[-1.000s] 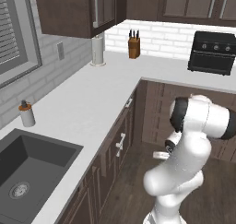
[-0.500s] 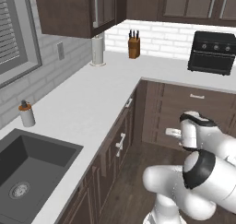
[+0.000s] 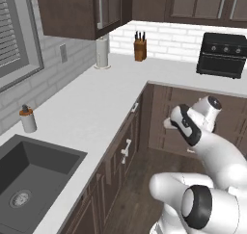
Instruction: Take a straw from the drawer in front and place it inside the glass cup on the dining counter.
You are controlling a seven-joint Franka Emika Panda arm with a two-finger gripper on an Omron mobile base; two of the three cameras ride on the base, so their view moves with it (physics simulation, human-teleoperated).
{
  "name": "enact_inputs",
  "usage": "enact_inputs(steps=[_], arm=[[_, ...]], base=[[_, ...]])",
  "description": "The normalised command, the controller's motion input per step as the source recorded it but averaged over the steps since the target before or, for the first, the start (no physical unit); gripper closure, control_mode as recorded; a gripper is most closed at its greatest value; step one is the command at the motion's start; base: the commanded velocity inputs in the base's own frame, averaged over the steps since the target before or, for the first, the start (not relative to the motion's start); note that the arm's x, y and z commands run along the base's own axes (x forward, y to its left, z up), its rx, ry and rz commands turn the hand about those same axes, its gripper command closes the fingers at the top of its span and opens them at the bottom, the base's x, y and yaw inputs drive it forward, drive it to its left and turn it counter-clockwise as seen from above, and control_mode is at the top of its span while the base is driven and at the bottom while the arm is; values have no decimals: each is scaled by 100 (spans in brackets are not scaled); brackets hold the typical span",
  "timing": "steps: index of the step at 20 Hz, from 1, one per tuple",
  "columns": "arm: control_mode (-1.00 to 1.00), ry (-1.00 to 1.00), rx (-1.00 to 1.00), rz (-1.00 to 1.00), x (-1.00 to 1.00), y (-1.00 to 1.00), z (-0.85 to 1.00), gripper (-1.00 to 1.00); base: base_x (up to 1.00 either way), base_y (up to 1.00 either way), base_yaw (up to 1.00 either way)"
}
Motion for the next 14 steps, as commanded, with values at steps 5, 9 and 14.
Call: enact_inputs(steps=[5,9,14], arm=[[-100,3,-27,45,0,38,0,100],[-100,-2,-8,50,5,10,3,100],[-100,9,-11,44,24,27,27,100]], base=[[0,0,0],[0,0,0],[0,0,0]])
